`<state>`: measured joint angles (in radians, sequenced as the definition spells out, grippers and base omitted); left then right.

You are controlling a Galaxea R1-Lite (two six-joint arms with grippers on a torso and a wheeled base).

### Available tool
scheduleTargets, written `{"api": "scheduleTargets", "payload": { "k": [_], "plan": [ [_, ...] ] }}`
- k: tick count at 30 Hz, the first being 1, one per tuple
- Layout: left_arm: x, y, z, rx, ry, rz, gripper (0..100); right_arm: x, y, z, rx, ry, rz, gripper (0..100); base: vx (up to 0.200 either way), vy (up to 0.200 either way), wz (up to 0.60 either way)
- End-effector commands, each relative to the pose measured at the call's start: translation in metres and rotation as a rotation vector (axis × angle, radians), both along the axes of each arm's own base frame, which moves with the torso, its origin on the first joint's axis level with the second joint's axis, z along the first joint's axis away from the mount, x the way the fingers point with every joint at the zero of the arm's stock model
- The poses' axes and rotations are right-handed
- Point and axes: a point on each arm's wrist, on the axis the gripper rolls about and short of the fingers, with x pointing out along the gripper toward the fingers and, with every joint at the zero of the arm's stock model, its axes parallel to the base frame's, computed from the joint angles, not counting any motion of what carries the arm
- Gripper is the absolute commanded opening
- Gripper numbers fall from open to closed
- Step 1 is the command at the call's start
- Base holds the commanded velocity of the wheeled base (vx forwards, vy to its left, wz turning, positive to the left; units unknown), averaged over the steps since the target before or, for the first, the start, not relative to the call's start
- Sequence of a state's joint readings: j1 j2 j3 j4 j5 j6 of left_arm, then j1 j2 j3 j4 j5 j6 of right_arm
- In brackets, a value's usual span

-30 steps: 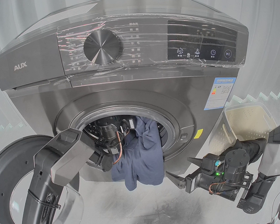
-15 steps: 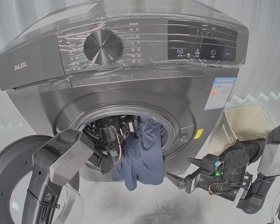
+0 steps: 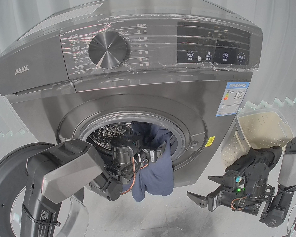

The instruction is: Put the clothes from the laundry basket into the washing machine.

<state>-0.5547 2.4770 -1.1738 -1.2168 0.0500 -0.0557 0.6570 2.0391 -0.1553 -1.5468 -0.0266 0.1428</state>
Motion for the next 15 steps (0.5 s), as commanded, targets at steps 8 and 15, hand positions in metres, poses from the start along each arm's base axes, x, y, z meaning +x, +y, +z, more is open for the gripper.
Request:
{"api": "scheduleTargets", "payload": {
  "k": [8,15],
  "plan": [
    [-0.003,-0.023,-0.017,0.000,0.003,-0.051,100,-0.009,-0.008,-0.004,-0.033,0.029,0.005,100,0.000,0.000,0.00],
    [-0.001,-0.021,-0.021,0.006,0.003,-0.040,0,-0.009,-0.006,-0.004,-0.032,0.029,0.013,100,0.000,0.000,0.00]
  ]
}}
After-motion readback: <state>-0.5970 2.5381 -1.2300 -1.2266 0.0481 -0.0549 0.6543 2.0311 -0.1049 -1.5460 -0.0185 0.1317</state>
